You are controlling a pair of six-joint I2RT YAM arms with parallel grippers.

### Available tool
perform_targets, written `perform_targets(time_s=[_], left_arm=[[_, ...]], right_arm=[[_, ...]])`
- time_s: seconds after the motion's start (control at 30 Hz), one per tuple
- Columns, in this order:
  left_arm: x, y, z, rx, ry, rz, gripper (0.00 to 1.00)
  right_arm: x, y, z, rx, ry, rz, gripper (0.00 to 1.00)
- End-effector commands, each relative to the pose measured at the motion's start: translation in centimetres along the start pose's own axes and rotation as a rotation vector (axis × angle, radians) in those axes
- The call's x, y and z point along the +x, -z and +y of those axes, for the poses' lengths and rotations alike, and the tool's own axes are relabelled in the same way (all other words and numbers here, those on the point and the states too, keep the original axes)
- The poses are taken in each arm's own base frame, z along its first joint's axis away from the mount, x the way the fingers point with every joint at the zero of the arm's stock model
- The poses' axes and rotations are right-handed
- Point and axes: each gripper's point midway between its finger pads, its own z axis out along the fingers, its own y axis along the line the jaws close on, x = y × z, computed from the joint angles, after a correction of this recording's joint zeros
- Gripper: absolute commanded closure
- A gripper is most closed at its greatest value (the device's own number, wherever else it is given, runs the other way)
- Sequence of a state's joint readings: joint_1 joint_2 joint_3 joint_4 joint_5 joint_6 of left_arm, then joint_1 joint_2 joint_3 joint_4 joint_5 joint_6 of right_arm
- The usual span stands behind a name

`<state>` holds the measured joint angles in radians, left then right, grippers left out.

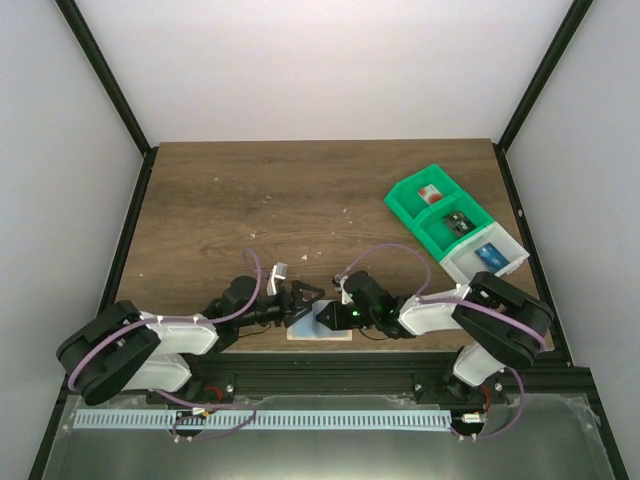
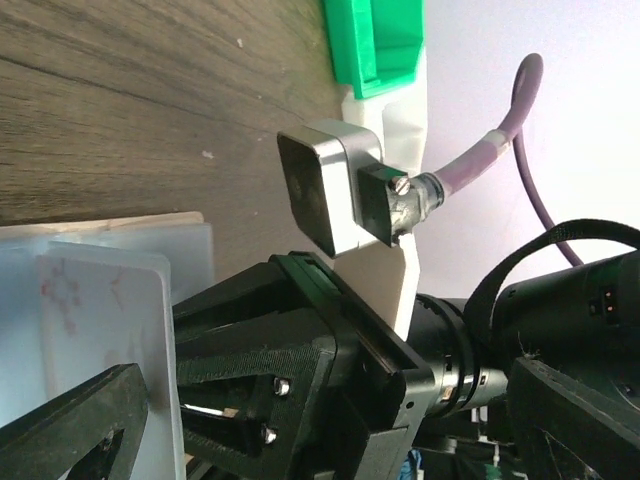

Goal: Take the credit cards out of the card holder

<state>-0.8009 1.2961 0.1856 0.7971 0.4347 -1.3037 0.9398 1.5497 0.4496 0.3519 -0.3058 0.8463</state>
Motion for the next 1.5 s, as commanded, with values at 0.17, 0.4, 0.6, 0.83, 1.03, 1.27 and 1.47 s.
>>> perform_targets(time_s=[0.17, 0.4, 0.6, 0.83, 1.03, 1.27, 1.47], left_arm=[[-0.2, -1.3, -3.0, 0.097, -0.021, 0.003, 0.00], [0.2, -2.3, -2.9, 0.097, -0.017, 0.025, 0.00], [0.5, -2.5, -2.7, 0.096, -0.018, 0.035, 0.00], [0.5, -2.2, -1.9, 0.068, -0.033, 0.023, 0.00], [0.2, -1.4, -0.4, 0.008, -0.031, -0.019, 0.00], [0.2, -0.9, 1.4, -0.071, -0.040, -0.033, 0.01], [0.5, -1.0, 2.1, -0.089, -0.043, -0.019, 0.02]], right_arm=[[-1.3, 3.7, -0.8, 0.091, -0.002, -0.139, 0.81], [-2.2, 7.1, -1.5, 0.134, -0.022, -0.257, 0.77], [-2.9, 9.2, -1.0, 0.130, -0.010, -0.324, 0.75], [-3.0, 9.9, -0.2, 0.098, -0.013, -0.333, 0.75], [-3.1, 9.5, 0.4, 0.084, 0.012, -0.313, 0.75], [-2.7, 8.0, 0.6, 0.085, 0.027, -0.253, 0.75], [-2.3, 6.6, 0.5, 0.089, 0.020, -0.194, 0.76]])
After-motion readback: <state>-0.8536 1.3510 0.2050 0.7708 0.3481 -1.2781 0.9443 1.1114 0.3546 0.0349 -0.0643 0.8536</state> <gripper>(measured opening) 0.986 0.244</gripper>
